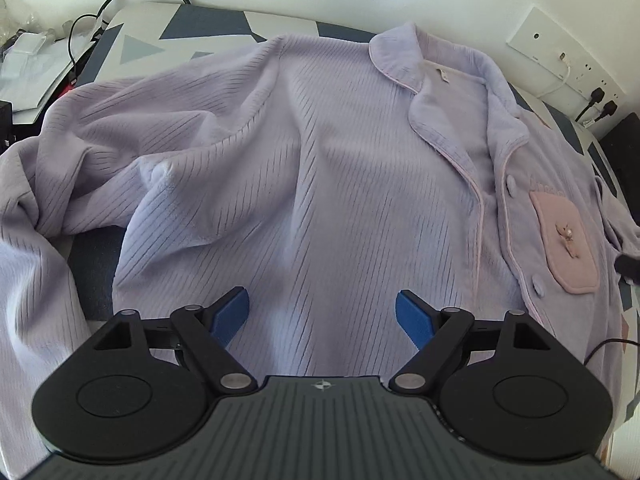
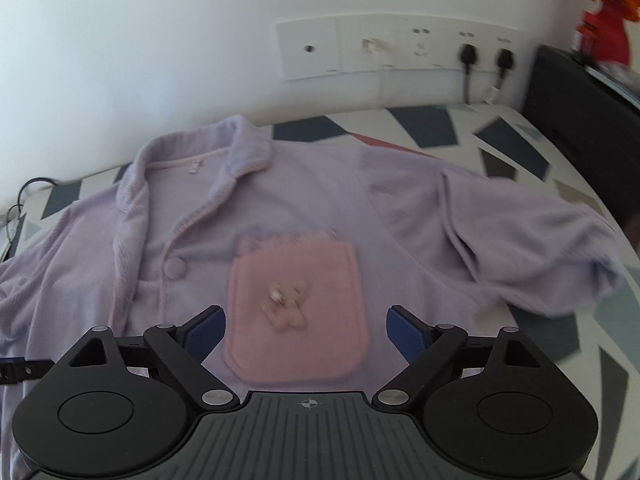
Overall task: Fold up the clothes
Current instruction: 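Open both tools to release the shirt and pull back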
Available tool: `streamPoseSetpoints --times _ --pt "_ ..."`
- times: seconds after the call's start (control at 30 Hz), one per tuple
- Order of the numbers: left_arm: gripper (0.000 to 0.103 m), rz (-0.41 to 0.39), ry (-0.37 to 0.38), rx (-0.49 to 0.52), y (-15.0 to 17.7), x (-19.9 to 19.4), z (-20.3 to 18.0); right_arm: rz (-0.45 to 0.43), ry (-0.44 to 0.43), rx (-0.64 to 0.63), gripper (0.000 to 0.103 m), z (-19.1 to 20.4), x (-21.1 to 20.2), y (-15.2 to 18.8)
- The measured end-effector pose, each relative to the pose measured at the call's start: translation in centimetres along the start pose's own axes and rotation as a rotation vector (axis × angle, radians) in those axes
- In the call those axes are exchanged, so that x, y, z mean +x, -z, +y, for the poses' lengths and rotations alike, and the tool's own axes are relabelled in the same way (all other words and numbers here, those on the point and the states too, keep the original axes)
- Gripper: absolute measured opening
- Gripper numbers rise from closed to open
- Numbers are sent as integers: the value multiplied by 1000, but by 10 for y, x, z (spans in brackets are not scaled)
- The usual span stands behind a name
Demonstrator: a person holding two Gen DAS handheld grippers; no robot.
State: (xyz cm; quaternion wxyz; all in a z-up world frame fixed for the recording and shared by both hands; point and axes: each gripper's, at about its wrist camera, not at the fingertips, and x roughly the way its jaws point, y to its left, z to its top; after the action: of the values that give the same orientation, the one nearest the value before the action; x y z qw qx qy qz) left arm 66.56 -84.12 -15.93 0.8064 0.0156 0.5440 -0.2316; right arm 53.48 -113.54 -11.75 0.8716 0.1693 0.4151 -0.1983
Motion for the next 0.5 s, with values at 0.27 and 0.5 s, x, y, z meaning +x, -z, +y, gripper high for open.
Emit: streamPoseSetpoints --times 0.27,0.5 --pt "87 -6 9 38 15 -16 -17 10 45 33 90 -9 -36 46" --pt "87 -12 -17 18 44 -34 -20 -12 47 51 91 -29 -65 60"
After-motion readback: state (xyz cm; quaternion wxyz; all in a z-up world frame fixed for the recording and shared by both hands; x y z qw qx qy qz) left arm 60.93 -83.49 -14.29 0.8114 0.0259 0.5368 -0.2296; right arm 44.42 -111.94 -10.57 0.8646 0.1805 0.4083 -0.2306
